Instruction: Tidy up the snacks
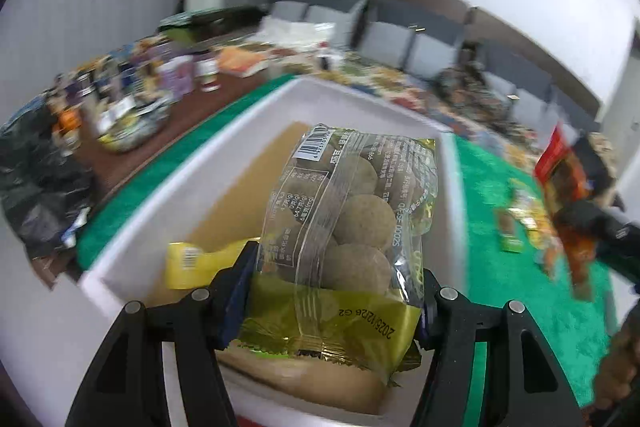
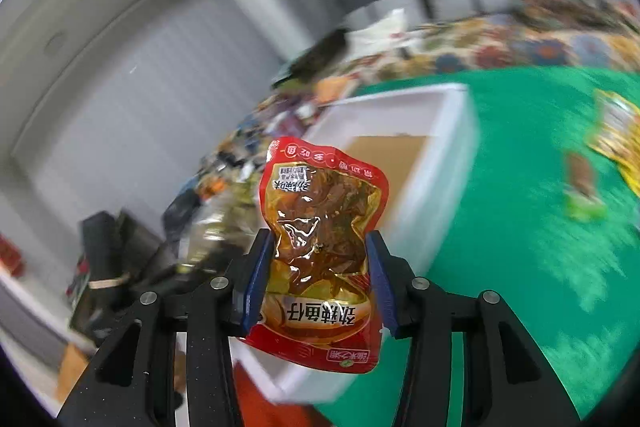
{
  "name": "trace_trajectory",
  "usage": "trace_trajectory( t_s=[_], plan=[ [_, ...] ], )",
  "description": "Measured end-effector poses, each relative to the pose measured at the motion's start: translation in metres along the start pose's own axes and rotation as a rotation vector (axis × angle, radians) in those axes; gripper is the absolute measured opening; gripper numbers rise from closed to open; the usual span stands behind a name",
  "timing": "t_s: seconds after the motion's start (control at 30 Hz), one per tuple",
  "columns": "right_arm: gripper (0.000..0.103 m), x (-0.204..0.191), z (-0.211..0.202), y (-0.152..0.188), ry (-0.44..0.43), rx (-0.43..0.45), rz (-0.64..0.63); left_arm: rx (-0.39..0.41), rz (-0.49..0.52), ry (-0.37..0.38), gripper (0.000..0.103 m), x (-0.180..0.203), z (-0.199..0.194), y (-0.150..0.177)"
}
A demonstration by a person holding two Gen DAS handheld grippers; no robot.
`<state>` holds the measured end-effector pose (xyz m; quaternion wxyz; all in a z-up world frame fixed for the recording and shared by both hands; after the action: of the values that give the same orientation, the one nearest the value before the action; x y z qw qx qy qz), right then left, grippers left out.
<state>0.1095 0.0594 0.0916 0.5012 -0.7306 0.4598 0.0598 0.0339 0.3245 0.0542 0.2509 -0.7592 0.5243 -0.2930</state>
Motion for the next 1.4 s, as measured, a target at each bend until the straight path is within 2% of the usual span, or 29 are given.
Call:
trace_trajectory(
  t_s=[0.1, 0.13, 0.17, 0.23, 0.3, 0.37, 0.53, 0.67, 0.87, 0.97, 1.07, 1.13, 1.23, 1.3, 1.4],
  plan=[
    [0.051, -0.035, 0.042, -0.007, -0.016, -0.042, -0.073, -0.012, -0.013, -0.065, 0.067, -0.024, 0.013, 0.002],
    [0.057, -0.041, 0.053, -0.007, -0.008, -0.051, -0.085, -0.018, -0.025, -0.083, 0.077, -0.031, 0.019, 0.005],
    [0.059, -0.046, 0.064, -0.006, 0.016, -0.056, -0.097, -0.027, -0.036, -0.087, 0.091, -0.035, 0.022, 0.008],
    [0.076, -0.049, 0.091, -0.001, 0.082, -0.102, -0.131, -0.058, -0.077, -0.106, 0.101, -0.045, 0.032, 0.013],
    [0.076, -0.05, 0.109, 0.006, 0.147, -0.172, -0.149, -0.064, -0.107, -0.109, 0.101, -0.052, 0.033, 0.017],
    [0.076, -0.045, 0.106, 0.01, 0.174, -0.173, -0.156, -0.069, -0.128, -0.103, 0.101, -0.054, 0.034, 0.021],
    [0.075, -0.027, 0.067, 0.017, 0.227, -0.095, -0.175, -0.033, -0.11, -0.077, 0.101, -0.031, 0.02, 0.027],
    [0.075, 0.02, 0.026, 0.031, 0.365, -0.024, -0.182, 0.01, -0.056, 0.008, 0.101, 0.017, 0.006, 0.025],
    [0.075, 0.154, -0.063, 0.091, 0.697, -0.018, -0.102, 0.033, 0.09, 0.227, 0.103, 0.127, -0.013, 0.033],
    [0.075, 0.217, -0.125, 0.119, 0.852, -0.003, 0.013, -0.014, 0.169, 0.336, 0.103, 0.19, -0.005, 0.049],
    [0.075, 0.273, -0.186, 0.138, 0.995, 0.036, 0.145, -0.093, 0.235, 0.374, 0.103, 0.245, 0.02, 0.069],
    [0.075, 0.298, -0.209, 0.145, 1.045, 0.047, 0.213, -0.137, 0.275, 0.38, 0.103, 0.272, 0.042, 0.085],
    [0.075, 0.328, -0.237, 0.154, 1.082, 0.059, 0.298, -0.217, 0.331, 0.324, 0.103, 0.308, 0.092, 0.11],
    [0.075, 0.341, -0.247, 0.16, 1.081, 0.07, 0.335, -0.231, 0.346, 0.286, 0.102, 0.316, 0.113, 0.117],
    [0.075, 0.338, -0.252, 0.16, 1.058, 0.097, 0.344, -0.217, 0.348, 0.223, 0.102, 0.32, 0.145, 0.123]
  ],
)
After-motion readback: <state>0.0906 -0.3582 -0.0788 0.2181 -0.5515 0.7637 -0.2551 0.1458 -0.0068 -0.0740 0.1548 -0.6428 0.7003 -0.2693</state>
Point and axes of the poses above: each gripper's, at about its wrist camera, not at the fingertips, and z roughly the way its jaws point, x to its right, y to its underside, the point moved 1 cm from there along z, roughly the way its jaws point
